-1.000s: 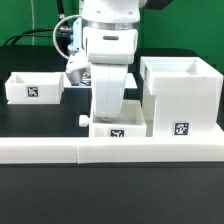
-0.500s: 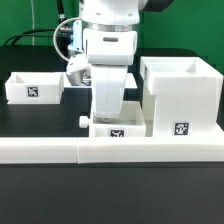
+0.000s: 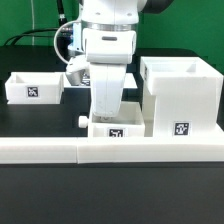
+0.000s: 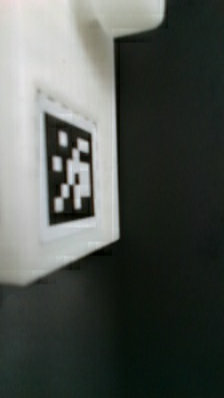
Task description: Assemble drawer
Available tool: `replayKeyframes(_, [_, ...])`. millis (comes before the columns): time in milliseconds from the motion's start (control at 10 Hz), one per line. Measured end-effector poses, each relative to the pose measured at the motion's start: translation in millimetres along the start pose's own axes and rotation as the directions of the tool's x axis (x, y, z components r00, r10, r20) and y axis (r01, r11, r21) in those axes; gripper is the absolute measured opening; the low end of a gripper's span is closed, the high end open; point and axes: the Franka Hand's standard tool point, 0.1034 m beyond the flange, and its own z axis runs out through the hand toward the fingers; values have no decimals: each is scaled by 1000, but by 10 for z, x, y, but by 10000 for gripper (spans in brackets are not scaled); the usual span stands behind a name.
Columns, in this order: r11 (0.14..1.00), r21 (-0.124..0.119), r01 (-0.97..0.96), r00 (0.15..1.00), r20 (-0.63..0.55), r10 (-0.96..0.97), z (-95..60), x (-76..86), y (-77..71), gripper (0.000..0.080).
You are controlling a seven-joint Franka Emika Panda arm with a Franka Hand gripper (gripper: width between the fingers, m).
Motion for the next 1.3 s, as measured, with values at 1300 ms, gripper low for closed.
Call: replayKeyframes(1300, [999,33,-20,1000,9,20,-50,-23,52,41])
